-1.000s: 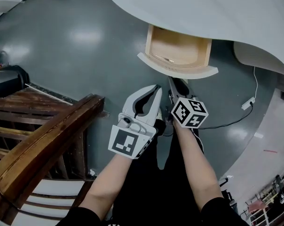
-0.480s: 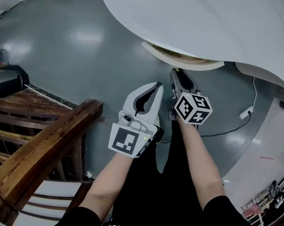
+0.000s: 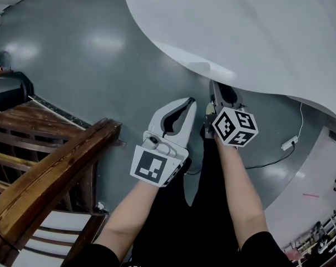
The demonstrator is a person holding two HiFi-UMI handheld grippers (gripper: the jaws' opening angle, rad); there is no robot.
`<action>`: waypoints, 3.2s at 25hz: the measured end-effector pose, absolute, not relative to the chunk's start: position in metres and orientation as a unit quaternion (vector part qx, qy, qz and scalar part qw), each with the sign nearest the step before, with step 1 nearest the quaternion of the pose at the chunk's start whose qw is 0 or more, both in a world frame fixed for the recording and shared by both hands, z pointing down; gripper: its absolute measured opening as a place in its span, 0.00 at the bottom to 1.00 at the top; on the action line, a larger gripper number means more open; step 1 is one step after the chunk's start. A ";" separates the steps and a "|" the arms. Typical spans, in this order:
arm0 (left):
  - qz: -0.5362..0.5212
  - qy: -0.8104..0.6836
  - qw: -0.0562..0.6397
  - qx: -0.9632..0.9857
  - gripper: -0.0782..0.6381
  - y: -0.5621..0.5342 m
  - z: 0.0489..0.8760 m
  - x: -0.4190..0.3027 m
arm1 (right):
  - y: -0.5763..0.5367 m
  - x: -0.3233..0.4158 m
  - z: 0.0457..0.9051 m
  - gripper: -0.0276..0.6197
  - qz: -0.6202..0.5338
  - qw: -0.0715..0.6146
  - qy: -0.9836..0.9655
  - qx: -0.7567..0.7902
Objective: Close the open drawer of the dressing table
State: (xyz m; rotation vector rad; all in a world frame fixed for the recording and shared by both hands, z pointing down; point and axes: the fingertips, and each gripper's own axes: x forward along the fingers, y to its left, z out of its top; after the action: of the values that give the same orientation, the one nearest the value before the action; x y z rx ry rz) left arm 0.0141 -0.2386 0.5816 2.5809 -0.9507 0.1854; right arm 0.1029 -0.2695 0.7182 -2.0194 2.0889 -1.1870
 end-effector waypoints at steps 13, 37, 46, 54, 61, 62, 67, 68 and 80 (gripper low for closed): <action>0.068 -0.350 0.189 0.915 0.12 -0.248 0.596 0.022 | -0.304 0.127 0.714 0.22 -0.348 0.007 0.682 -0.644; 0.061 -0.372 0.209 0.902 0.12 -0.237 0.578 -0.017 | -0.286 0.122 0.694 0.20 -0.318 -0.038 0.681 -0.659; 0.080 -0.353 0.210 0.908 0.12 -0.216 0.517 -0.020 | -0.236 0.092 0.621 0.09 -0.328 -0.033 0.694 -0.640; 0.089 -0.340 0.199 0.915 0.12 -0.204 0.455 0.011 | -0.219 0.103 0.516 0.07 -0.292 -0.003 0.728 -0.621; 0.085 -0.322 0.192 0.923 0.12 -0.181 0.391 0.009 | -0.200 0.080 0.424 0.07 -0.264 0.005 0.760 -0.594; 0.084 -0.322 0.189 0.924 0.12 -0.179 0.383 0.007 | -0.199 0.078 0.412 0.07 -0.259 0.008 0.763 -0.592; 0.080 -0.324 0.172 0.927 0.12 -0.173 0.344 0.000 | -0.193 0.076 0.358 0.07 -0.231 0.021 0.773 -0.591; 0.077 -0.324 0.168 0.928 0.12 -0.172 0.335 -0.001 | -0.192 0.076 0.348 0.07 -0.225 0.023 0.775 -0.590; 0.041 -0.320 0.129 0.938 0.12 -0.163 0.249 -0.001 | -0.172 0.070 0.250 0.07 -0.156 0.040 0.795 -0.585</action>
State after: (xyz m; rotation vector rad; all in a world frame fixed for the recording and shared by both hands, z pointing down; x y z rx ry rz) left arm -0.0012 -0.1629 0.2486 2.7260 -0.9314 0.1194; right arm 0.0705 -0.1720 0.2496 -1.7932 2.4353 -0.4781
